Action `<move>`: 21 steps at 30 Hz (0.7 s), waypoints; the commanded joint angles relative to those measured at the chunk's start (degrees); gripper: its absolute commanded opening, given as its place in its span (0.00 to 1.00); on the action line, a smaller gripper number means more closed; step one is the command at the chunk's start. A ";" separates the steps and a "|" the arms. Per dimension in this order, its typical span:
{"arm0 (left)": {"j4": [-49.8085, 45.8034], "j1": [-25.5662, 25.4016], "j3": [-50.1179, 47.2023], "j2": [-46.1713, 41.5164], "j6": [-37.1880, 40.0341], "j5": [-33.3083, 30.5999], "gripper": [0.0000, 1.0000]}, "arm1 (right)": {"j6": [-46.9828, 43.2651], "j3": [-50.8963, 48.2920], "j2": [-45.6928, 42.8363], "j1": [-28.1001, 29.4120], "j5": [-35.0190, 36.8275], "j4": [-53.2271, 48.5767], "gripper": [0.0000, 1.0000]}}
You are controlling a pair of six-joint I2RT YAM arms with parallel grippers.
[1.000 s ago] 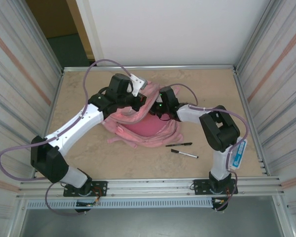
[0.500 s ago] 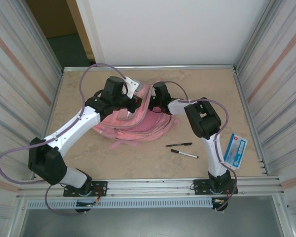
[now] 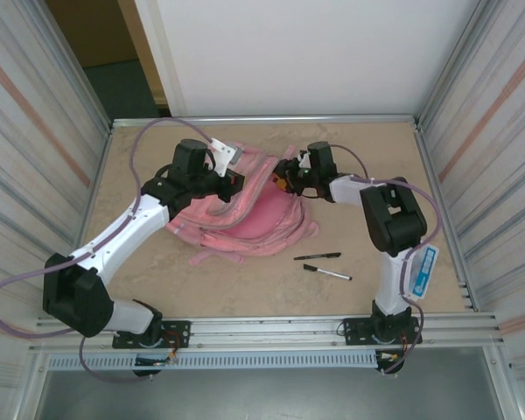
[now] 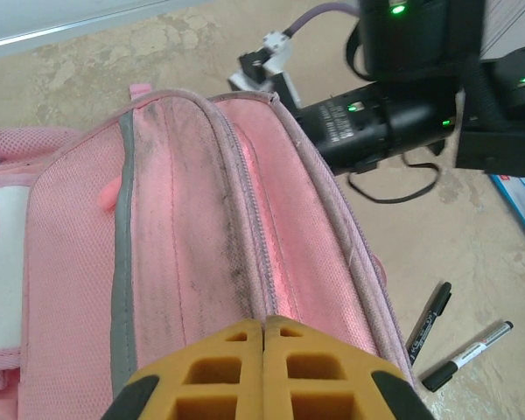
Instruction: Pack the student bag
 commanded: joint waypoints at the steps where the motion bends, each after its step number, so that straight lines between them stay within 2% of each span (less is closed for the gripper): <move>1: 2.78 0.63 0.39 1.26 1.23 0.51 0.00 | -7.32 -3.94 -7.78 -0.79 1.02 -7.82 0.42; 5: 4.71 0.63 -0.13 4.37 1.00 1.36 0.00 | -17.08 -6.57 -13.86 -3.48 3.27 -19.35 0.43; 9: 5.82 0.59 -0.38 7.83 1.96 -0.46 0.00 | -23.91 -11.75 -22.71 -7.55 7.60 -27.68 0.44; 13: 8.37 -0.02 -1.88 10.47 5.93 -9.37 0.00 | -28.82 -16.81 -30.72 -12.60 14.45 -33.80 0.44; 18: 6.39 -0.07 -2.10 11.79 10.49 -16.03 0.00 | -25.44 -27.51 -42.28 -26.52 17.09 -40.41 0.45; 21: 7.88 -0.02 -3.86 11.63 10.42 -16.47 0.00 | -27.83 -32.81 -49.65 -34.77 21.15 -44.36 0.48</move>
